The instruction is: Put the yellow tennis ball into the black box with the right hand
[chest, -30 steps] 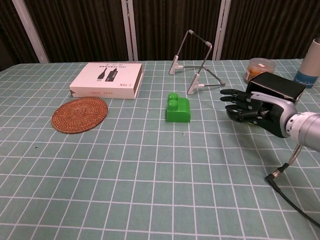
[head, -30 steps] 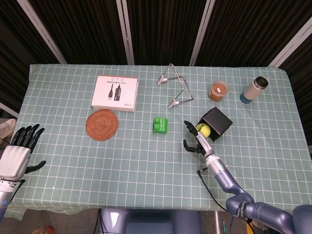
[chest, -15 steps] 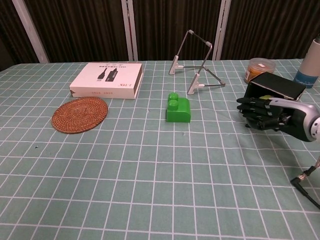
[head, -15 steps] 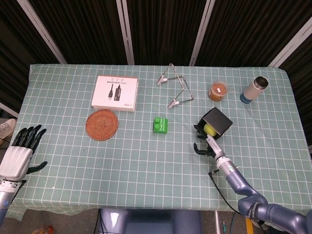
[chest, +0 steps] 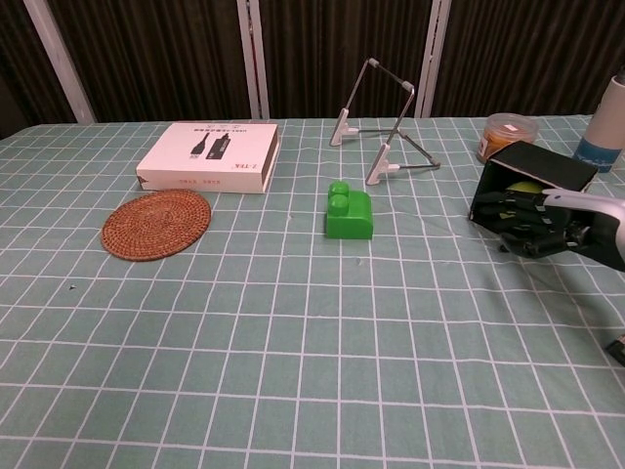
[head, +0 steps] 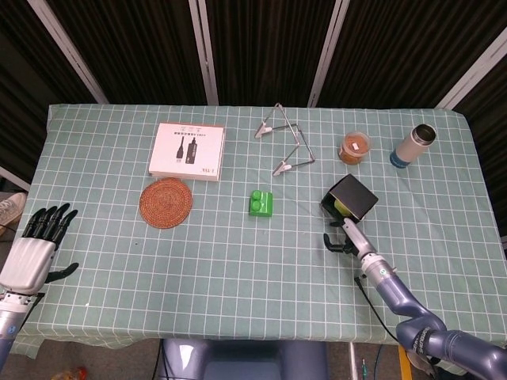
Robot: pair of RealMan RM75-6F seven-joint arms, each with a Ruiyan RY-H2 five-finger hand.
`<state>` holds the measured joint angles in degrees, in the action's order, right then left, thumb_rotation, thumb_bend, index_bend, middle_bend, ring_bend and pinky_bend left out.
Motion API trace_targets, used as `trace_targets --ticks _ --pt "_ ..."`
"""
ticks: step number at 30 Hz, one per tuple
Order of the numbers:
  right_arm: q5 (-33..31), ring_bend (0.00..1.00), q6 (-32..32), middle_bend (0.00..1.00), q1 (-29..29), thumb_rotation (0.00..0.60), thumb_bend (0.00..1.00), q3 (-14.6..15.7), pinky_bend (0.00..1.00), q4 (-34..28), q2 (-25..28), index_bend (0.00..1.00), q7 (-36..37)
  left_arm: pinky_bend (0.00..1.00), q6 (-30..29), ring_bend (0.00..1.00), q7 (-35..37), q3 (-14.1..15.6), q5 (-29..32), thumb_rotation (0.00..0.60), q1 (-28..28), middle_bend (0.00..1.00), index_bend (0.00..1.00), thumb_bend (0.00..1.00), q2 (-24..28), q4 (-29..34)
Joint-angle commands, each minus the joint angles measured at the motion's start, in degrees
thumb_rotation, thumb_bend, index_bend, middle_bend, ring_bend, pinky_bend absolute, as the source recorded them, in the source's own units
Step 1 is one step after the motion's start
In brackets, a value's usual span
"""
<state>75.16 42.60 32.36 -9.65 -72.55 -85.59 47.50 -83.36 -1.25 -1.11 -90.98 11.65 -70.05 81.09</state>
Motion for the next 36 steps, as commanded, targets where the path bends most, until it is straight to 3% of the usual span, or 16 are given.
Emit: trace_targets --ticks 1,8,15,19,24,28,30,33,36 --pt "0.17 0.02 1.27 0.06 -0.82 0.600 0.62 0.19 0.10 -1.80 0.88 0.00 -0.63 0.06 -0.13 0.00 0.12 0.10 -0.23 0.600 -0.02 0.00 0.00 0.10 0.06 0.04" --pt "3.79 0.02 7.25 0.06 -4.03 0.600 0.62 2.48 0.10 -11.32 3.31 0.00 -2.99 0.06 -1.60 0.00 1.45 0.37 -1.25 0.600 -0.46 0.00 0.00 0.10 0.88 0.39" --pt "9.08 0.02 12.03 0.06 -5.78 0.600 0.62 6.14 0.09 -21.15 5.44 0.00 -10.79 0.06 -5.18 0.00 3.28 0.82 -3.27 0.600 -1.78 0.00 0.00 0.10 1.88 0.50" --pt "11.97 0.01 15.35 0.05 -7.47 0.600 0.62 8.59 0.03 -25.64 7.26 0.00 -17.14 0.06 -6.22 0.00 4.15 1.28 -4.30 0.600 -2.20 0.00 0.00 0.10 2.29 0.31" --pt "19.74 0.00 26.25 0.00 -12.92 0.600 0.44 12.80 0.00 -23.15 9.57 0.00 -35.68 0.06 -7.18 0.00 4.90 1.51 -4.65 0.600 -2.80 0.00 0.00 0.10 2.74 0.19" --pt "21.52 0.00 35.06 0.00 -19.08 0.600 0.41 15.20 0.00 -20.75 11.62 0.00 -45.42 0.06 -7.99 0.00 4.62 1.84 -5.03 0.600 -3.44 0.00 0.00 0.10 2.91 0.42" --pt "20.73 0.00 41.61 0.00 -23.08 0.600 0.39 14.20 0.00 -17.84 11.17 0.00 -52.83 0.06 -8.40 0.00 4.11 2.05 -5.40 0.600 -3.73 0.00 0.00 0.10 2.83 0.64" --pt "19.79 0.00 46.10 0.00 -25.50 0.600 0.36 12.11 0.00 -15.07 9.64 0.00 -62.92 0.06 -8.44 0.00 3.43 2.18 -5.88 0.600 -3.74 0.00 0.00 0.10 2.65 0.78" --pt "18.91 0.00 47.94 0.00 -26.29 0.600 0.36 10.68 0.00 -15.04 9.26 0.00 -63.15 0.06 -7.73 0.00 2.38 2.14 -5.82 0.600 -3.50 0.00 0.00 0.10 2.20 0.65"
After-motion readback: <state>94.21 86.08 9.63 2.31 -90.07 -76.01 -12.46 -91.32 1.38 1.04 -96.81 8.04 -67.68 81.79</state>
